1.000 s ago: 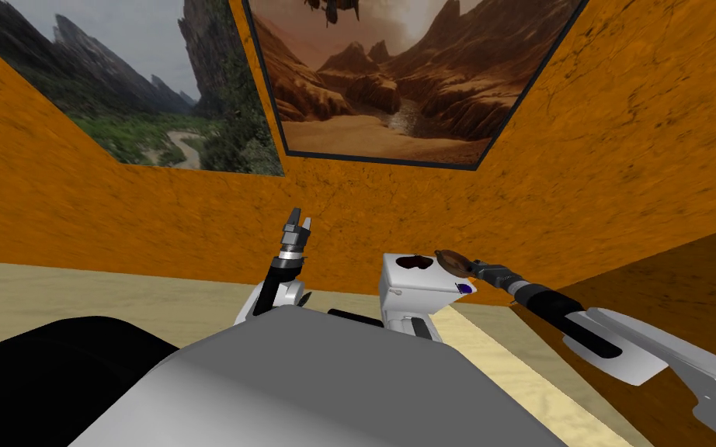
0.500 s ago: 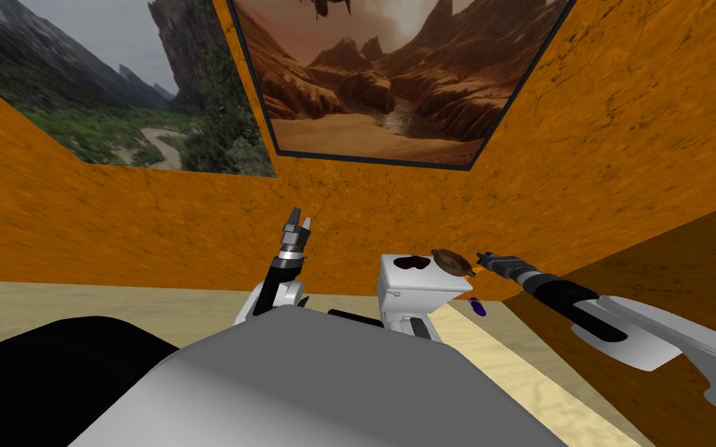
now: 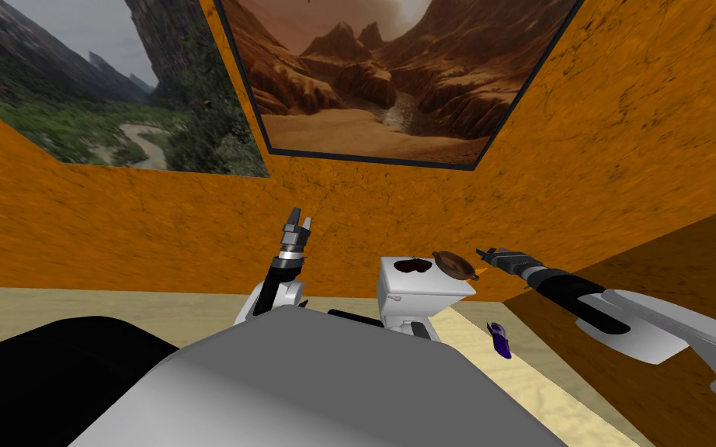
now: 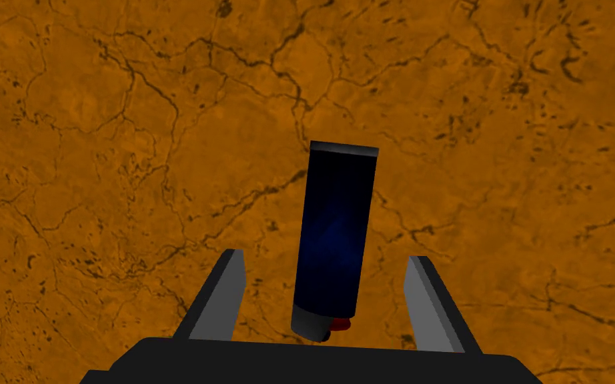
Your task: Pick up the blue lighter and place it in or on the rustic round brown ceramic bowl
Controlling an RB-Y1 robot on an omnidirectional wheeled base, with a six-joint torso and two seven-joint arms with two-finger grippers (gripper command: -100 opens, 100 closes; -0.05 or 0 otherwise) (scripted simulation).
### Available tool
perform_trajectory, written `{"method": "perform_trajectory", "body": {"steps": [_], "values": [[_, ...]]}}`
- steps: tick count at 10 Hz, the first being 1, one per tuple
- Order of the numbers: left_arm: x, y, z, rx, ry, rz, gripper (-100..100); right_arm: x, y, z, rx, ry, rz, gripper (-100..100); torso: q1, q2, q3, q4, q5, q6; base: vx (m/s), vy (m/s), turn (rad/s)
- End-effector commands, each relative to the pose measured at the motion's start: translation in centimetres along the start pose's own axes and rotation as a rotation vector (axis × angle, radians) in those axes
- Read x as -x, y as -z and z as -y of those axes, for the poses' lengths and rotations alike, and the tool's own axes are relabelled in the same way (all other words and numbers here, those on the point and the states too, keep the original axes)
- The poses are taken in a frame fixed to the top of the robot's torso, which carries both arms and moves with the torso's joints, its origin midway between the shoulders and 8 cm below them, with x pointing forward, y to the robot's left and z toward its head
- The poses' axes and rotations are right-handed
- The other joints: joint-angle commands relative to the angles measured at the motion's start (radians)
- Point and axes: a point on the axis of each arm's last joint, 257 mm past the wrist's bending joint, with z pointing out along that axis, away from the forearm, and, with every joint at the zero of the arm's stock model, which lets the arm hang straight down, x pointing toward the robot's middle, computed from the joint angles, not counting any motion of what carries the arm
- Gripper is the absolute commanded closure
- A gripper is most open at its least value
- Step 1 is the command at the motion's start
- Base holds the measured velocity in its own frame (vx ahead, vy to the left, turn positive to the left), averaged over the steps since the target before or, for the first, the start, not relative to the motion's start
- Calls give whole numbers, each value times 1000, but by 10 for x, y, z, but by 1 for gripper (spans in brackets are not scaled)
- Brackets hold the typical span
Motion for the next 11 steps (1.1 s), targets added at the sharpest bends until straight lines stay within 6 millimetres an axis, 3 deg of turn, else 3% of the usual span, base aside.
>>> {"method": "perform_trajectory", "body": {"steps": [1, 4, 5, 6, 7, 8, 10, 11], "values": [[0, 0, 0, 0, 0, 0, 0, 0, 0, 0, 0, 0, 0, -100, 0, 0, 0, 0, 0, 0, 0, 0, 0], [0, 0, 0, 0, 0, 0, 0, 0, 0, 0, 0, 0, 0, -100, 0, 1, 1, 0, 0, 0, 0, 0, 0], [0, 0, 0, 0, 0, 0, 0, 0, 0, 0, 0, 0, 0, 0, 0, 1, 1, 0, 0, 0, 0, 0, 0], [0, 0, 0, 0, 0, 0, 0, 0, -5, -1, 27, 6, -2, -100, 0, 1, 1, 0, 0, 0, -12, 41, -1], [0, 0, 0, 0, 0, 0, 0, 4, -7, 9, 9, 5, 6, -100, 2, 2, 1, 0, 0, 0, -20, 54, -6], [0, 0, 0, 0, 0, 0, 0, 0, -10, 3, 42, 11, -4, -100, 3, 2, 1, 1, 1, 0, -36, 60, -6], [0, 0, 0, 0, 0, 0, 0, 7, -12, 24, 6, 9, 7, -100, 4, 3, 2, 1, 1, 0, -27, 44, -2], [0, 0, 0, 0, 0, 0, 0, 8, -17, 18, 42, 16, 6, -100, 2, 3, 2, 1, 1, 0, -25, 34, -3]]}}
